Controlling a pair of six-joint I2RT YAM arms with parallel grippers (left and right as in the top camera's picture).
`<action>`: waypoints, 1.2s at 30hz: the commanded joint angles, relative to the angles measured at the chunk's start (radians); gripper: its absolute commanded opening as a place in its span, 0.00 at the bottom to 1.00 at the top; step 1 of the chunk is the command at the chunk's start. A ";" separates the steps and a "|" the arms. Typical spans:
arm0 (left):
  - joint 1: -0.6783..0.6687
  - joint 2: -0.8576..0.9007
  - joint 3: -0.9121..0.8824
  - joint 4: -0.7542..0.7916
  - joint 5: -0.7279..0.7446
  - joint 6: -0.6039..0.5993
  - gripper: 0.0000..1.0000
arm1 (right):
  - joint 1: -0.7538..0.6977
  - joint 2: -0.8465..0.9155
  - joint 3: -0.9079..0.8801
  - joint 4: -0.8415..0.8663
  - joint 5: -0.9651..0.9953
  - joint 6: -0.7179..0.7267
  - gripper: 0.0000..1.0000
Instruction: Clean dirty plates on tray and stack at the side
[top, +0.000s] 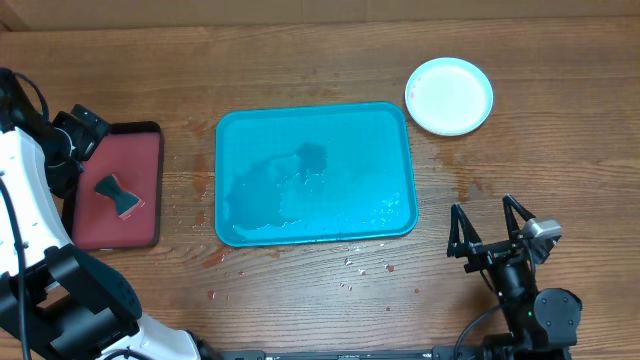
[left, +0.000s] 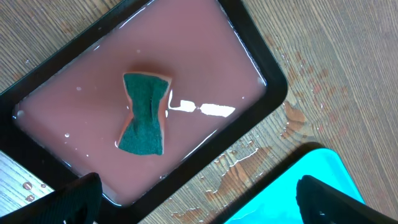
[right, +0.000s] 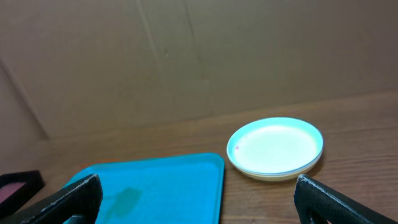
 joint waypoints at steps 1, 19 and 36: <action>0.004 -0.002 0.007 0.003 0.003 0.003 1.00 | 0.007 -0.012 -0.045 0.043 0.045 -0.001 1.00; 0.004 -0.002 0.007 0.003 0.003 0.003 1.00 | 0.012 -0.012 -0.107 0.056 0.115 -0.001 1.00; 0.004 -0.002 0.007 0.003 0.003 0.003 1.00 | 0.012 -0.012 -0.107 0.056 0.115 -0.001 1.00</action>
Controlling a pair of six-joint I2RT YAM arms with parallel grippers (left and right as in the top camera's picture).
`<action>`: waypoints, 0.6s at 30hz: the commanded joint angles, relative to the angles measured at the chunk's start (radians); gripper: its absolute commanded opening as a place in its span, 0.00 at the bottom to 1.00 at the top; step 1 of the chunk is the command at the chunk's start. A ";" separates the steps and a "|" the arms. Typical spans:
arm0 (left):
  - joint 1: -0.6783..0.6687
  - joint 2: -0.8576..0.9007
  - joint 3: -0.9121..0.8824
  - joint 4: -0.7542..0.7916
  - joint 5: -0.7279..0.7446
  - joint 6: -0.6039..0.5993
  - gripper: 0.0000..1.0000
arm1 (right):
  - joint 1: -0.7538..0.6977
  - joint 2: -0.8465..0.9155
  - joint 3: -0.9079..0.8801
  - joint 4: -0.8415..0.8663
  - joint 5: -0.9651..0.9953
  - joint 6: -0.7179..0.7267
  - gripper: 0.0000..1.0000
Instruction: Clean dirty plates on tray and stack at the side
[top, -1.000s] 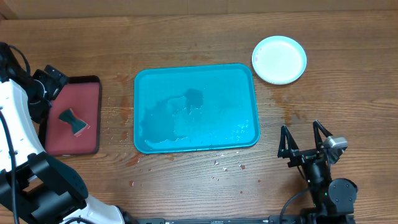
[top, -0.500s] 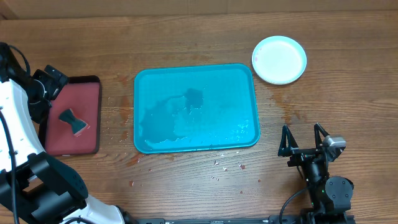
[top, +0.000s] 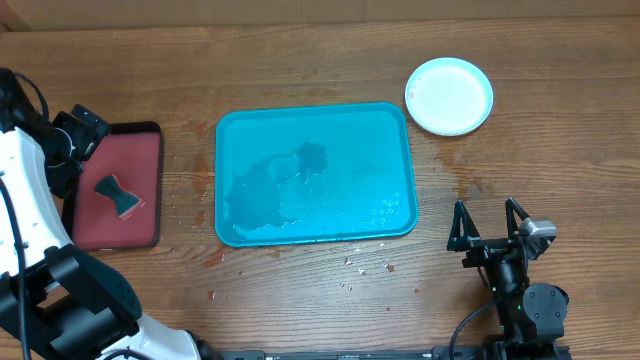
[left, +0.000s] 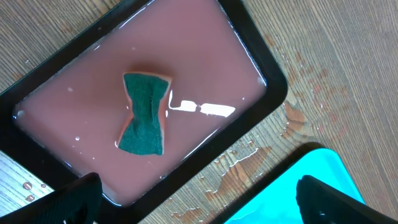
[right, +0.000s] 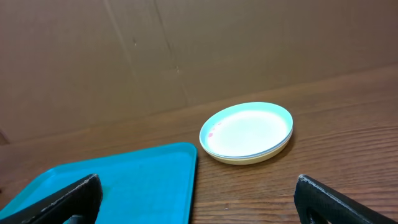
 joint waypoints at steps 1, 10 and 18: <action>0.004 -0.002 0.007 0.004 0.003 0.002 1.00 | 0.006 -0.010 -0.010 0.008 0.009 -0.001 1.00; 0.004 -0.001 0.007 0.004 0.003 0.002 1.00 | 0.006 -0.010 -0.010 0.008 0.009 -0.001 1.00; -0.005 -0.071 -0.002 0.004 0.000 0.002 1.00 | 0.006 -0.010 -0.010 0.008 0.009 -0.001 1.00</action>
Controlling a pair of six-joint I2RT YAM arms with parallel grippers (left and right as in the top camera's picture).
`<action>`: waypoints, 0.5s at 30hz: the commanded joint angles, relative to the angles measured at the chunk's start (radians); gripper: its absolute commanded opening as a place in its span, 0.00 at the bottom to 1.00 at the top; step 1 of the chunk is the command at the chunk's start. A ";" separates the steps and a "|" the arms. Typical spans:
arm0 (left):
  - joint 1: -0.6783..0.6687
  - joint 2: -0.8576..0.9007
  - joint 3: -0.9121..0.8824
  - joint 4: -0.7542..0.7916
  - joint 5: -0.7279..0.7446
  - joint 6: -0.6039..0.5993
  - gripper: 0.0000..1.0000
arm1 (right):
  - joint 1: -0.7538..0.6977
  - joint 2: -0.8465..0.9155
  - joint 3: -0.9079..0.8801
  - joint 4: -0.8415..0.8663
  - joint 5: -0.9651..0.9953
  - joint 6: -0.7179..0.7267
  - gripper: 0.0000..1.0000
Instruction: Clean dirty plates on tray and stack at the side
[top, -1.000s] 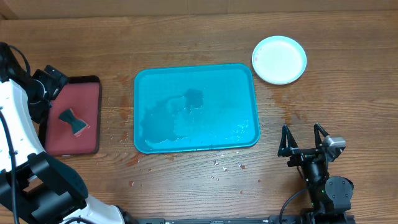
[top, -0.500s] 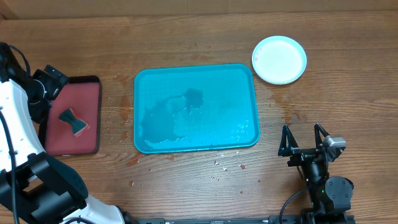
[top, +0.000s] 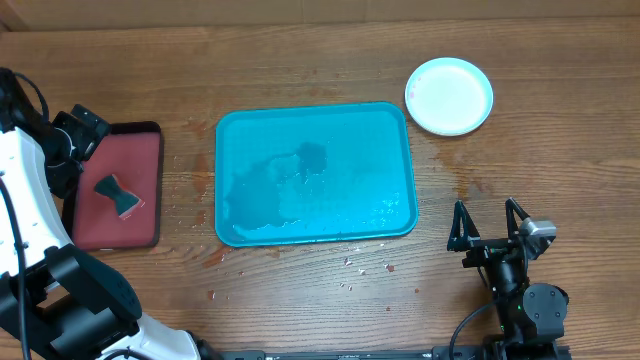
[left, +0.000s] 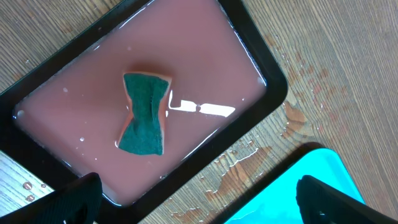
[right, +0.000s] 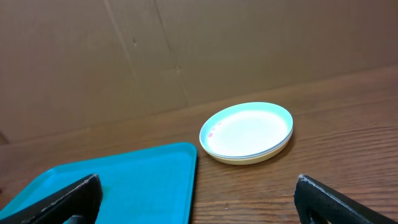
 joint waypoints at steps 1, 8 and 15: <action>-0.008 -0.099 -0.005 0.003 -0.001 0.003 1.00 | 0.006 -0.010 -0.010 0.008 0.009 -0.001 1.00; -0.071 -0.335 -0.005 0.040 -0.156 0.003 1.00 | 0.006 -0.010 -0.010 0.008 0.009 -0.001 1.00; -0.159 -0.523 -0.005 0.040 -0.194 0.003 1.00 | 0.006 -0.010 -0.010 0.008 0.009 -0.001 1.00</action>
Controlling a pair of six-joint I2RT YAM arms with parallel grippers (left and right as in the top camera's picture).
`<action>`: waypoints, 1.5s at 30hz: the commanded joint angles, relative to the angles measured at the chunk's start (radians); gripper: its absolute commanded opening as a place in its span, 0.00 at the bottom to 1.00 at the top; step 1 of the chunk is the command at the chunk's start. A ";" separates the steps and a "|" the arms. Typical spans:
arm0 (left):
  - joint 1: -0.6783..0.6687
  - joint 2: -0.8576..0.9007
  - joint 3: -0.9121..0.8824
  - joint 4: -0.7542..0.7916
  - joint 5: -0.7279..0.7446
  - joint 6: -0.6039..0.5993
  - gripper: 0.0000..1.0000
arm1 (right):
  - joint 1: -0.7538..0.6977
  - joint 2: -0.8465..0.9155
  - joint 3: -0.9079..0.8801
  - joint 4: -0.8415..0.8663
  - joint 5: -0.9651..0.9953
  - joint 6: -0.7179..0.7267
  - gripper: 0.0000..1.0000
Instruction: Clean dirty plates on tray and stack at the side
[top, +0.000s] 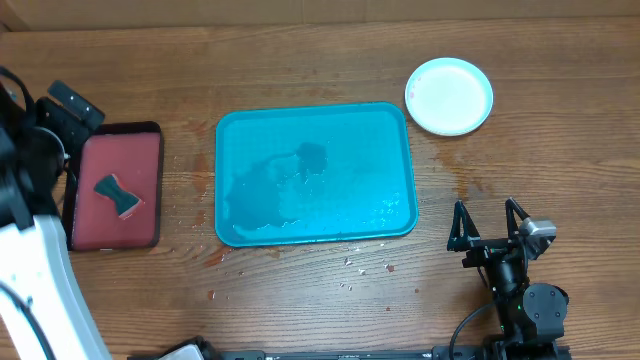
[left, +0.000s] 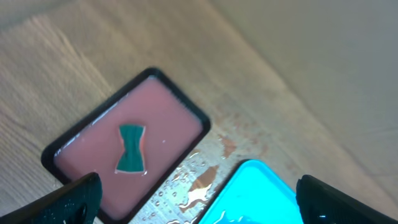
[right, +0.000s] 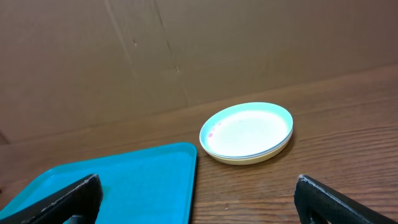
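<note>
The teal tray (top: 340, 140) lies mid-table, wet, with no plates on it. A stack of white plates with pale blue rims (top: 449, 95) sits on the wood at the far right, also seen as plates (right: 247, 132) in the right wrist view. My left gripper (left: 199, 205) hangs open and empty high above the gap between the soap basin and the tray corner (left: 261, 193). My right gripper (top: 490, 226) stands open and empty near the front right, facing the plates.
A black basin of pink liquid (top: 135, 160) at the left holds a green sponge (top: 118, 192), in the left wrist view sponge (left: 130, 148). Water drops and crumbs lie on the wood in front of the tray. A cardboard wall stands behind the table.
My left arm has risen and pulled back: its wrist view now shows the whole basin small and from far above. The right arm, plates, tray and sponge have not moved.
First my left gripper hung open low over the basin with the sponge lying in it, and my right gripper stood open at the front right. The right gripper then shifted slightly and stayed. The left stayed low until just before now, when it stands higher.
</note>
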 joint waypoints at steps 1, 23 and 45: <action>-0.043 -0.064 0.006 0.000 -0.048 0.003 1.00 | 0.005 -0.010 -0.010 0.008 0.009 -0.001 1.00; -0.082 -0.307 -0.127 -0.257 -0.037 0.000 1.00 | 0.005 -0.010 -0.010 0.008 0.009 -0.001 1.00; -0.322 -0.962 -1.236 0.683 -0.034 0.002 1.00 | 0.005 -0.010 -0.010 0.008 0.009 -0.001 1.00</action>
